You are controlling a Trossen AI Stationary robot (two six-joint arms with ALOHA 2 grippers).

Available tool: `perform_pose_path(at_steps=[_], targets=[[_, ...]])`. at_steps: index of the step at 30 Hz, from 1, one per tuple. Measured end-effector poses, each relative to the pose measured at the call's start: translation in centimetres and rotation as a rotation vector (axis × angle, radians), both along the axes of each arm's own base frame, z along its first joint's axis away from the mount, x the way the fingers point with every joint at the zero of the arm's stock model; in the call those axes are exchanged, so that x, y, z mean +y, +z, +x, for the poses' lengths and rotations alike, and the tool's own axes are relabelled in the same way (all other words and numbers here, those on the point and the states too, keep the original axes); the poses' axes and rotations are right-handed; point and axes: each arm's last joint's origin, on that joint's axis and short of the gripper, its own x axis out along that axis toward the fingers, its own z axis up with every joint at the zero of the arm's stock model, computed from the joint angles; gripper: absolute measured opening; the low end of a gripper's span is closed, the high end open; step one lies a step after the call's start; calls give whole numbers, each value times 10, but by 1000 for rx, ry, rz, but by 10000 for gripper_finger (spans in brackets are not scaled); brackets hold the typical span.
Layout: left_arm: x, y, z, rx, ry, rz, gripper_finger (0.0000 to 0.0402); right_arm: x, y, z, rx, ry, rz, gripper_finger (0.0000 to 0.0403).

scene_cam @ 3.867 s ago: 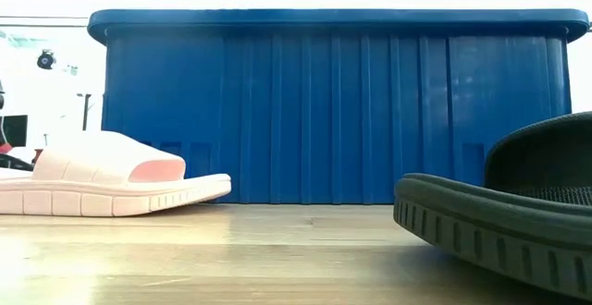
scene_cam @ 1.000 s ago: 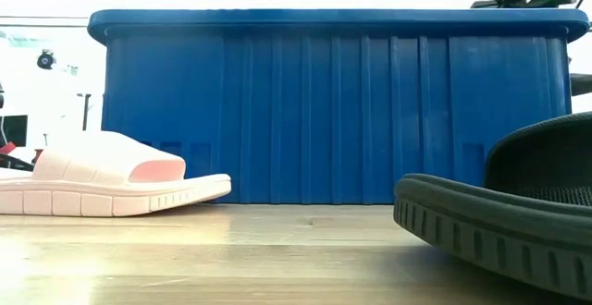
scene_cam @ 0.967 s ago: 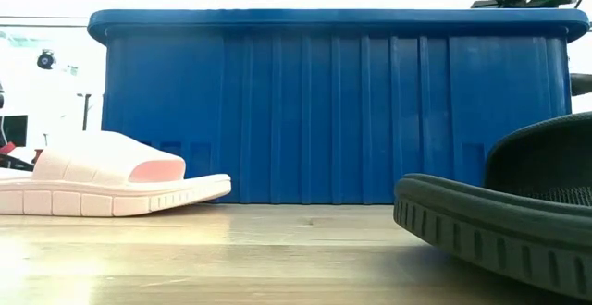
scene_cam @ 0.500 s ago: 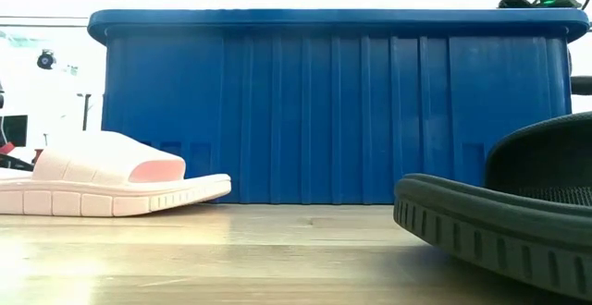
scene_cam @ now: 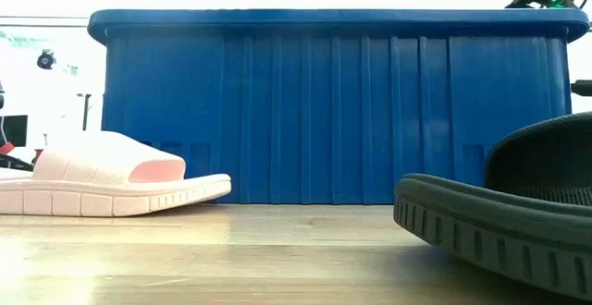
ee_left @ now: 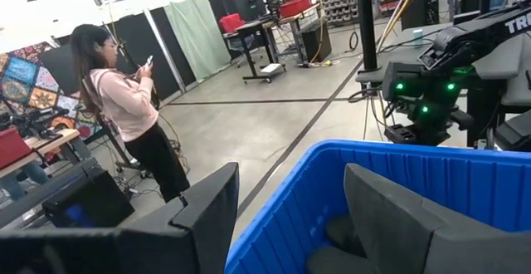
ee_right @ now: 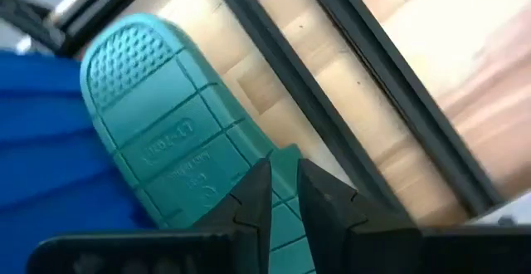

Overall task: Pick and place slides into bin
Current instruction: Put the green slipper into the blue bin

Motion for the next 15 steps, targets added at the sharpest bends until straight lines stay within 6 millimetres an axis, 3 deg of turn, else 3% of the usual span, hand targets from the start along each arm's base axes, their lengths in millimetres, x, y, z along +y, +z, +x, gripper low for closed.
perform_pose_path(at_steps=[5,15], targets=[[0,0,0,0,0,-1,205,-3,-7,-3,22,69,50,36],[0,0,0,-5,1,-8,205,-10,-30,-5,13,-4,171,38]])
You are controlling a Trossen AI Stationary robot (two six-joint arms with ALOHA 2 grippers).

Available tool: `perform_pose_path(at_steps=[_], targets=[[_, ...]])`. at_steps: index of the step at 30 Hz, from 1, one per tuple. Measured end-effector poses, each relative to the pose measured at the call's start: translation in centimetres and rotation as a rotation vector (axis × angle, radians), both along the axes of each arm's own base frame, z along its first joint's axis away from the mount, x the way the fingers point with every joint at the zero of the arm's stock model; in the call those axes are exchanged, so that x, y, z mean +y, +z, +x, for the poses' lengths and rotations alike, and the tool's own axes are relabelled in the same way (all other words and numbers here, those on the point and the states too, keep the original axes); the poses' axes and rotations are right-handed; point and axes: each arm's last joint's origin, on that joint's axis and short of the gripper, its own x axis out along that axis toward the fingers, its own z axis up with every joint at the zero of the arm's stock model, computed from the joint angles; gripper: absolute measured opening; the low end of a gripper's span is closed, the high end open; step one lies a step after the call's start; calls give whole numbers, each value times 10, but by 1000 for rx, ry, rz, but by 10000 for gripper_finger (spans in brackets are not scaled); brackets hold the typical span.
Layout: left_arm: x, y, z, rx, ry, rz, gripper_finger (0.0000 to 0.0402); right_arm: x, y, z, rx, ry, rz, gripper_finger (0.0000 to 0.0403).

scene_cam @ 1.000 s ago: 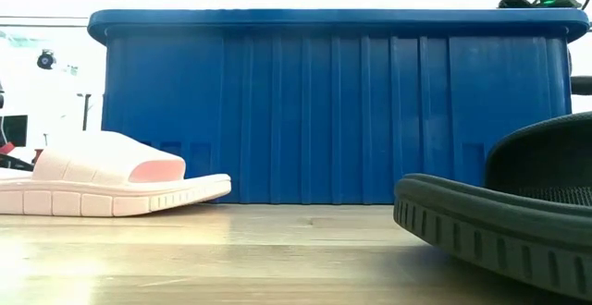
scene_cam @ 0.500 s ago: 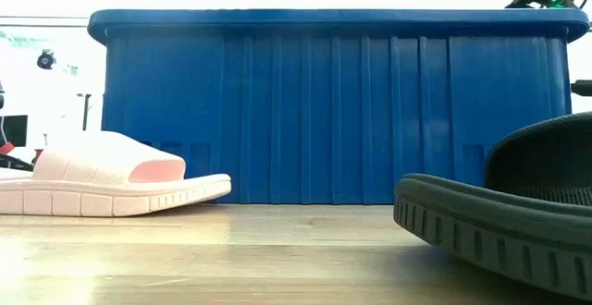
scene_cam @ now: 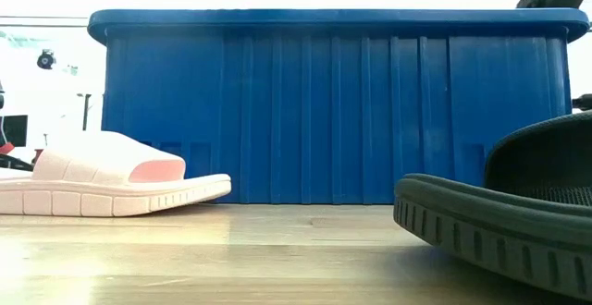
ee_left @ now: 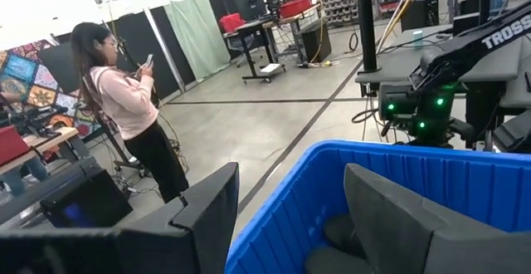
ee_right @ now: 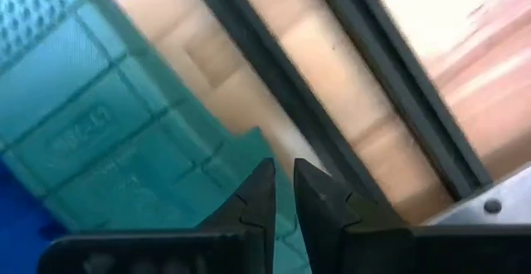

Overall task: Pick and place slides into bin
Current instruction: Put the green slipper into the blue bin

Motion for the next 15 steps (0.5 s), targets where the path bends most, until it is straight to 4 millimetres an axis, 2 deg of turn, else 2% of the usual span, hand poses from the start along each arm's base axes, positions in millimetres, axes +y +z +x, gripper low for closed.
perform_pose_path(at_steps=[8,15], targets=[[1,0,0,-30,7,-41,205,-5,3,-2,27,111,-69,61],[2,0,0,-29,12,-40,205,-14,0,-3,55,162,-91,30]])
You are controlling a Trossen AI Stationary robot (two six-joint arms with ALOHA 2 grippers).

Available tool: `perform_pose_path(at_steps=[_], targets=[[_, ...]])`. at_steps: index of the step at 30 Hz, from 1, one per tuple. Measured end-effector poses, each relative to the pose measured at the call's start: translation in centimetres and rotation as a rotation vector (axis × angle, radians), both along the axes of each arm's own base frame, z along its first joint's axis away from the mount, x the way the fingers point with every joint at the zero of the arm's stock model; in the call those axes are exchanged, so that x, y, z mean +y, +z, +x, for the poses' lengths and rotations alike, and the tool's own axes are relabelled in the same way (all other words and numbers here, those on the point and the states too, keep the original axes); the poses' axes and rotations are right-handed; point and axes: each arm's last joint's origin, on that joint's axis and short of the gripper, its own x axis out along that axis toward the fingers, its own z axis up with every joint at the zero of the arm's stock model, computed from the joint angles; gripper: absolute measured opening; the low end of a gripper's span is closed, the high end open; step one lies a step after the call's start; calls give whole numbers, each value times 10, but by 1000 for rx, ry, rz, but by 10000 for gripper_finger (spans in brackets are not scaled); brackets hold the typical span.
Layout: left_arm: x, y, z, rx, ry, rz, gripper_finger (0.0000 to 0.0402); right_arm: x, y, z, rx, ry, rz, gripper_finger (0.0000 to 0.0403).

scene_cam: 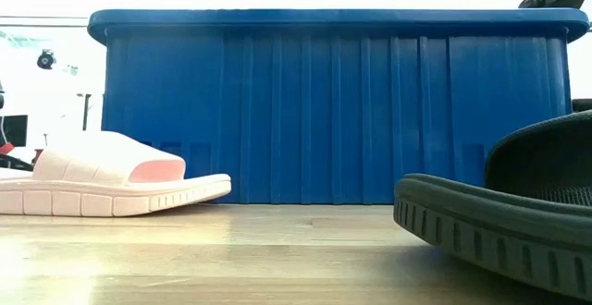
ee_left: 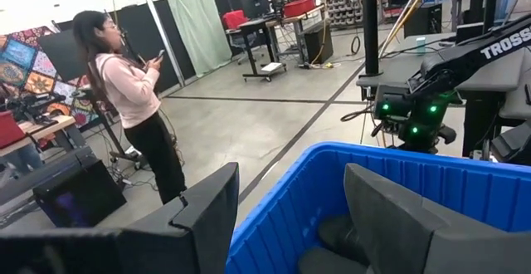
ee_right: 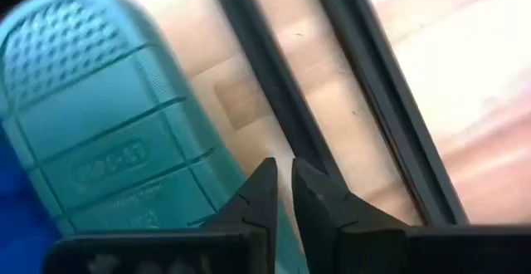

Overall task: Pick and place slides into bin
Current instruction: Put the green slipper into the blue bin

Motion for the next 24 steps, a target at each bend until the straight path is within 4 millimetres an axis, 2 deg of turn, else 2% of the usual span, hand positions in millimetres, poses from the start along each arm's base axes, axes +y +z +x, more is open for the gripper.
perform_pose_path(at_steps=[3,6,13,18,24], targets=[[0,0,0,0,0,0,205,-2,-1,0,41,93,-2,14],[0,-2,3,7,0,-1,205,0,0,-2,87,57,-10,9],[1,-7,10,23,2,-19,205,-2,-1,0,21,26,-19,12],[2,-9,13,27,3,-19,205,-4,-3,2,-64,-25,-31,46],[2,-9,13,26,3,-19,205,-3,-3,3,-79,-30,-28,120]])
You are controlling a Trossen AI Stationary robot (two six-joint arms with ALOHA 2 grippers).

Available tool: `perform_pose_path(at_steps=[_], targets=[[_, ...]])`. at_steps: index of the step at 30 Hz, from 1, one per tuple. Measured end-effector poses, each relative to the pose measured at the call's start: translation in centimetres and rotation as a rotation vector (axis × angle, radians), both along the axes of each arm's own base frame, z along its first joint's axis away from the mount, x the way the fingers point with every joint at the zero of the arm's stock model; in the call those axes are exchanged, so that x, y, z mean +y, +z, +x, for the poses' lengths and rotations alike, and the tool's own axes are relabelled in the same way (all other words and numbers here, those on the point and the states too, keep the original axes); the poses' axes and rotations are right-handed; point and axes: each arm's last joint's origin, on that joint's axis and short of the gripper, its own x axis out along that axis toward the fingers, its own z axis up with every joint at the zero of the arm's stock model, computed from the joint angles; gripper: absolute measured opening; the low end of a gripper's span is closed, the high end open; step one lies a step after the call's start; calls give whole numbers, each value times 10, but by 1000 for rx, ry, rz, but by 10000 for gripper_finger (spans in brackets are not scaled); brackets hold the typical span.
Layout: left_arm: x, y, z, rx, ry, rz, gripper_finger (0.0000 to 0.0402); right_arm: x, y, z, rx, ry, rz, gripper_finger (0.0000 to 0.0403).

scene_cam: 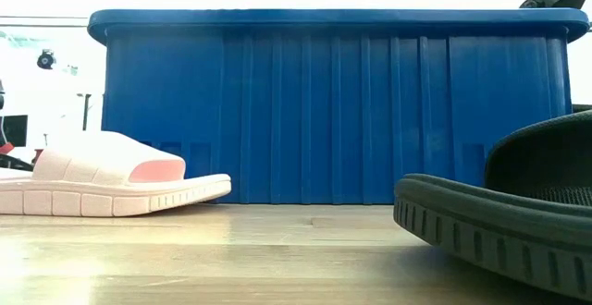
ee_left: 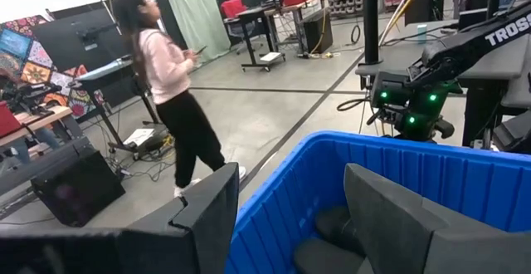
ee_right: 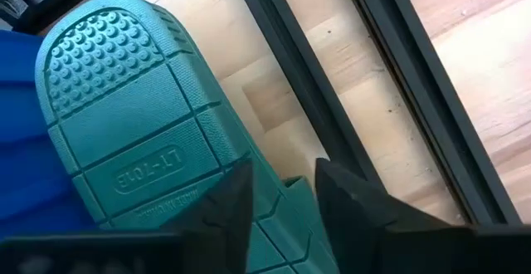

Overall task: Pick and place slides into bin
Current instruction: Put the green slipper into the blue bin

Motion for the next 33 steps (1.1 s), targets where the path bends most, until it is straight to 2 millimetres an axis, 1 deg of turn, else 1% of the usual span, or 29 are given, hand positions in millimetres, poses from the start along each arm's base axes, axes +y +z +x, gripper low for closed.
perform_pose_path(at_steps=[5,10,17,23,33], targets=[[0,-1,1,3,0,0,205,-1,0,1,-17,-1,-2,172],[0,-2,2,10,0,2,205,-3,0,1,-32,-28,-20,197],[0,-2,3,11,-1,2,205,-4,-7,3,-115,-108,-36,199],[0,-2,3,12,-1,0,205,-4,-13,3,-125,-101,-47,199],[0,-2,2,10,-1,-1,205,-4,-30,3,-135,-101,-69,199]])
